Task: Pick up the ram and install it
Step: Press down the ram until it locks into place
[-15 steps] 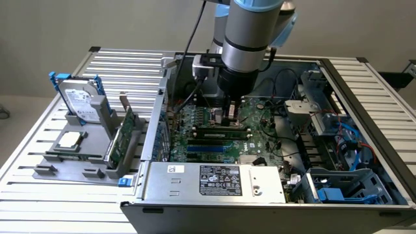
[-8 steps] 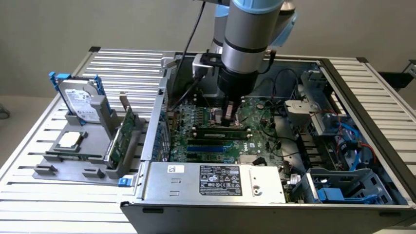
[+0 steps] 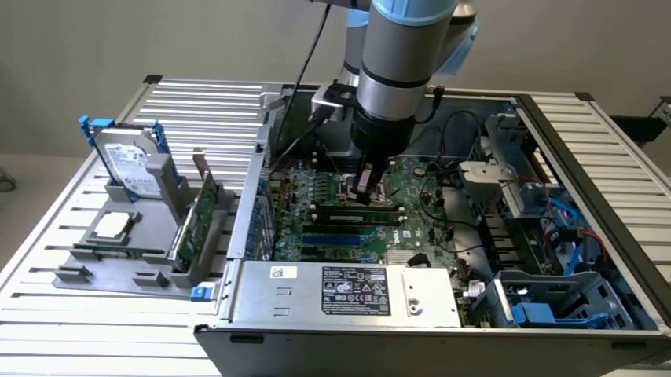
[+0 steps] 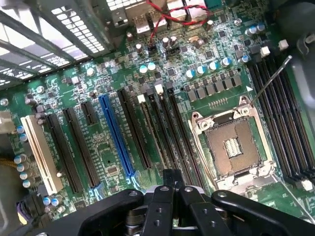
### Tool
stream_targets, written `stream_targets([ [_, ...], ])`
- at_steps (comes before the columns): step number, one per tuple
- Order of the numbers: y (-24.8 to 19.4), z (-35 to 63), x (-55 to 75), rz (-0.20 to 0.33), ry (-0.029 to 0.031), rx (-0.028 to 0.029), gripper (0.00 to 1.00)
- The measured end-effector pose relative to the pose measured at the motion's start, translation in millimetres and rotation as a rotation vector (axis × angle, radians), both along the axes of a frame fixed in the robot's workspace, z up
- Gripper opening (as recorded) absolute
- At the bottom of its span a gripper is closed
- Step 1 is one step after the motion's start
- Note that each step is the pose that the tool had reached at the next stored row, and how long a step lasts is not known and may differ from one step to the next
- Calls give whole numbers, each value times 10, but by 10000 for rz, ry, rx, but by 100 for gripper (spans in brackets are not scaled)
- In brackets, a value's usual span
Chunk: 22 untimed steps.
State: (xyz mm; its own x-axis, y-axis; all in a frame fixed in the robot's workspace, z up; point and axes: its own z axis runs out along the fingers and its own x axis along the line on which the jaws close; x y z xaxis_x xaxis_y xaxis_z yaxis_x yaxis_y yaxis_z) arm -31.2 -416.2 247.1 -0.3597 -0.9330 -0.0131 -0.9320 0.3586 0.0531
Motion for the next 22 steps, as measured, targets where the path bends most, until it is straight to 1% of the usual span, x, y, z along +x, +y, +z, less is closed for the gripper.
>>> stream_targets([
  [13,1,-31,0,-2249,0,1,11],
  [22,0,-31,0,-3603,-2,-12,11],
])
